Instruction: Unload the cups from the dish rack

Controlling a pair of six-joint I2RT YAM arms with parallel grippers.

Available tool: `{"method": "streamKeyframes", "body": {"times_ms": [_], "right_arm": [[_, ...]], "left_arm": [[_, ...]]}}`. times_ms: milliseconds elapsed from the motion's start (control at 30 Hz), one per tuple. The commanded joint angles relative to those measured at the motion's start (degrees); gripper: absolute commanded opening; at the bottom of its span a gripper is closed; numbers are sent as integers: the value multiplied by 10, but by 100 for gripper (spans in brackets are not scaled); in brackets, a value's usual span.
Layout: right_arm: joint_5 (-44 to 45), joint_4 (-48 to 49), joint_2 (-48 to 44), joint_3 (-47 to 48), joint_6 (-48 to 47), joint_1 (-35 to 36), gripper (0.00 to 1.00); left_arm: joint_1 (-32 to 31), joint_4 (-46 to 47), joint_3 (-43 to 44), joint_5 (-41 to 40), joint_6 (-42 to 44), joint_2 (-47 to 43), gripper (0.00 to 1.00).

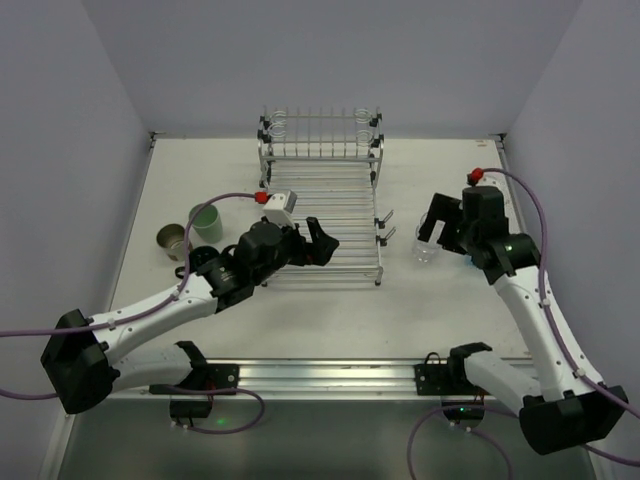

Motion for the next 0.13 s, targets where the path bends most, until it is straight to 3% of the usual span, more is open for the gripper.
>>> {"method": "streamKeyframes", "body": {"times_ms": [0, 100], "right_arm": [[-89, 22, -13, -21, 9, 36, 99], [-114, 42, -24, -48, 24, 72, 99]], "left_arm": [[-5, 11, 16, -7, 4, -2, 100], [-5, 13, 14, -1, 2, -8, 100]]}}
